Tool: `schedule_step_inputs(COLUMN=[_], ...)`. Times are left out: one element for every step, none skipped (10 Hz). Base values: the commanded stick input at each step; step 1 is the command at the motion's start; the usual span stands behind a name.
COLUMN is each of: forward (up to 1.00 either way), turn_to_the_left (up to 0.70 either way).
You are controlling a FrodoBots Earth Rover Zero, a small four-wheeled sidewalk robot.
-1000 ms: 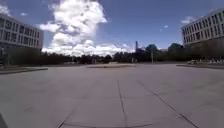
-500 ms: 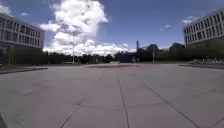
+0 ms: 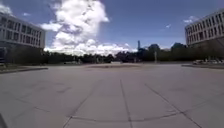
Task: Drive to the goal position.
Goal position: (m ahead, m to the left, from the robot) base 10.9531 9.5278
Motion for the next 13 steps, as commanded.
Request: schedule_step_inputs(forward=[0.7, 0.7, 0.7, 0.7, 0.7, 0.7, 0.7, 0.7, 0.7, 0.7, 0.7, 0.7, 0.7], turn_to_the_left=[0.0, 0.0, 0.0, 0.0, 0.0, 0.0, 0.0, 0.0, 0.0, 0.0, 0.0, 0.0, 0.0])
